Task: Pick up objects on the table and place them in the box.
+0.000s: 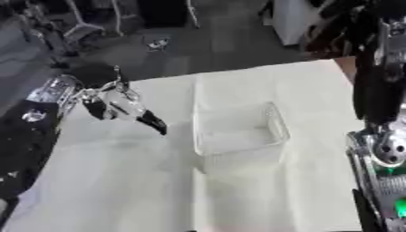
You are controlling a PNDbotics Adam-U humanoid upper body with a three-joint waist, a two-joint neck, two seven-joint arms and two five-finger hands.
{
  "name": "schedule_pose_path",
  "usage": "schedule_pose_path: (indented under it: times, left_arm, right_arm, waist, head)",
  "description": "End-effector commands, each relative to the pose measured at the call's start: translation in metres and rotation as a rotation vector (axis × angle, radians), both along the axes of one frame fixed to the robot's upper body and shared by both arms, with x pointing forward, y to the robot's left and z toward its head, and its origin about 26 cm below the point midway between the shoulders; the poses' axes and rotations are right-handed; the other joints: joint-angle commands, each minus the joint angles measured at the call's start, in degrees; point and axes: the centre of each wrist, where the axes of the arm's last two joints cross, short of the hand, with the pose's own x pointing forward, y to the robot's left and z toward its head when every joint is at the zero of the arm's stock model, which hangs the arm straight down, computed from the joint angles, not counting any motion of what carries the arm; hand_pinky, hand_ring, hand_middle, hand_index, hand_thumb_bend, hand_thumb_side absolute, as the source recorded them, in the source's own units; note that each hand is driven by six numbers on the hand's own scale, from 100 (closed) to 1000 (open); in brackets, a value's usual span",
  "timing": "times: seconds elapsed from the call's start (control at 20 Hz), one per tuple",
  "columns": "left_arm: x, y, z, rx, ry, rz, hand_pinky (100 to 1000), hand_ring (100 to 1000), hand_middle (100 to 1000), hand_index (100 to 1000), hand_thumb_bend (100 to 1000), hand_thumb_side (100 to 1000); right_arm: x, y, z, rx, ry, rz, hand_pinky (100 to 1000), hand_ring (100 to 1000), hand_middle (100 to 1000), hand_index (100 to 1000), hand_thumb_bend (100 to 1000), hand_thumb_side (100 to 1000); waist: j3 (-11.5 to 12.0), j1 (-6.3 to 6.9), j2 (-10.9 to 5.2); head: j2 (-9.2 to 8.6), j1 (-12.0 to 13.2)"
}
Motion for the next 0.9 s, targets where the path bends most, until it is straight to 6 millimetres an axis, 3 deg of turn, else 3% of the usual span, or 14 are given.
schedule_pose_path:
  times: [0.05,0.5,0.9]
  left_arm:
    - [0.003,-0.009,0.025,-0.033,-0.068,-0.030,100,100,100,143,100,100]
    - [0.008,-0.045,0.047,-0.111,-0.129,-0.110,100,100,100,143,100,100]
    - [0.010,-0.082,0.050,-0.097,-0.081,-0.260,100,100,100,144,100,100]
  right_arm:
    - [-0.004,0.003,0.006,0.006,-0.032,0.013,380,396,499,720,387,1000]
    - [-0.004,0.005,0.006,0.015,-0.035,0.023,382,397,498,720,374,1000]
    - [-0.005,0.008,0.006,0.024,-0.037,0.028,382,396,497,720,368,1000]
  waist:
    - [-0.10,-0.01,-1.07]
    - [-0.51,0.42,-1.35]
    - [-1.15,0.55,-1.40]
  head:
    - [-0.75,-0.06]
    - [-1.28,-0.48]
    - [-2.23,-0.66]
